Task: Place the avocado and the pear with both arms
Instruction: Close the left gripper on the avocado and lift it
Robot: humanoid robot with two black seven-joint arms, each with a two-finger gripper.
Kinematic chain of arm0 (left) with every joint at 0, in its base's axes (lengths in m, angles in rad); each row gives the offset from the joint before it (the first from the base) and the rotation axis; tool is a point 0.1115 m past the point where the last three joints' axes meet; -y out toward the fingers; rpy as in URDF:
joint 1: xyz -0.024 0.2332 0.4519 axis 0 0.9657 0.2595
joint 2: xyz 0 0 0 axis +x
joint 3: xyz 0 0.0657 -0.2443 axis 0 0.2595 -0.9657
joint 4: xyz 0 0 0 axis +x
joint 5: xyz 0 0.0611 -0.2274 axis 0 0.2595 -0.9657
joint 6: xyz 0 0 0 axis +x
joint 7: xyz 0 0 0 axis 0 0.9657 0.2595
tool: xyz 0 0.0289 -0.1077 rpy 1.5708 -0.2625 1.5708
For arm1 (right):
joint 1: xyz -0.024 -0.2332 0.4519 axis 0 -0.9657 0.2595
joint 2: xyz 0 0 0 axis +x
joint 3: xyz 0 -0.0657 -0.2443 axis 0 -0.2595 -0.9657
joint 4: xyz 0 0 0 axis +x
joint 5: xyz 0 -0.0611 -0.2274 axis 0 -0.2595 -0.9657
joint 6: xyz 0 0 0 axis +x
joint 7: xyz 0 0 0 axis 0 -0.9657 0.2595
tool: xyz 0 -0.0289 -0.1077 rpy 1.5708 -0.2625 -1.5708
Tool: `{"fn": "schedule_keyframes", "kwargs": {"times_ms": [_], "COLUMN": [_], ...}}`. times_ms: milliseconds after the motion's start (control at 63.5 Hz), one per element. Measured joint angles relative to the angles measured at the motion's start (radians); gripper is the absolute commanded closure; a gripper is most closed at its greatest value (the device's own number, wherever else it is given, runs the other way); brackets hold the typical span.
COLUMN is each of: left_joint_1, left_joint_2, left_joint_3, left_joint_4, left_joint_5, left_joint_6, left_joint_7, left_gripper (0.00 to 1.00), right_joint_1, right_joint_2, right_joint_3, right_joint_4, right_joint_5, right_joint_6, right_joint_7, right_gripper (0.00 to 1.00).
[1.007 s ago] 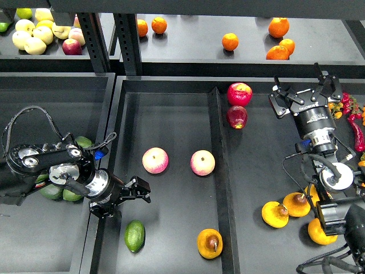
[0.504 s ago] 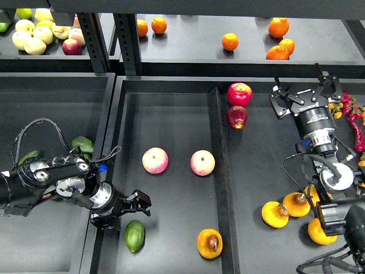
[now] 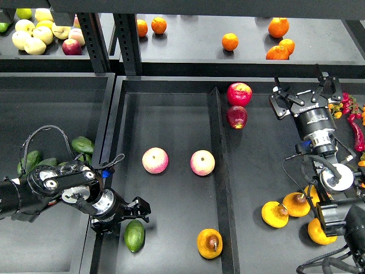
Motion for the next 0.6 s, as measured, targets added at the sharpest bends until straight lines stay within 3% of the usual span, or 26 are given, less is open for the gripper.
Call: {"fn": "schedule_keyframes", "kwargs": {"times_ms": [346, 457, 504, 519, 598], "left_joint_1": [0.033, 0.039, 0.041, 0.042, 0.043], "left_joint_2": [-0.008, -0.008, -0.008, -0.008, -0.008], "left_joint_3": [0.000, 0.000, -0.005, -0.013, -0.020], "left_joint_4": [0.003, 0.007, 0.009, 0.013, 0.015], "left_joint_5": [0.053, 0.073, 0.081, 0.086, 0.090], "left_joint_6": [0.000, 0.000, 0.000, 0.000, 0.000], "left_joint_7": [0.000, 0.000, 0.000, 0.000, 0.000], "left_gripper": [0.07, 0.23, 0.34, 0.44, 0.50], "right_joint_1": [-0.001, -0.002, -0.002, -0.002, -0.002], "right_joint_2": [0.000, 0.000, 0.000, 0.000, 0.000], "right_joint_3": [0.000, 0.000, 0.000, 0.000, 0.000], "right_joint_4": [0.000, 0.001, 0.001, 0.002, 0.002], "right_joint_5": [0.000, 0.000, 0.000, 0.000, 0.000], "right_joint_6": [0.000, 0.000, 0.000, 0.000, 0.000], "right_joint_7": [0.000, 0.000, 0.000, 0.000, 0.000], "right_gripper": [0.00, 0.00, 0.00, 0.00, 0.00]}}
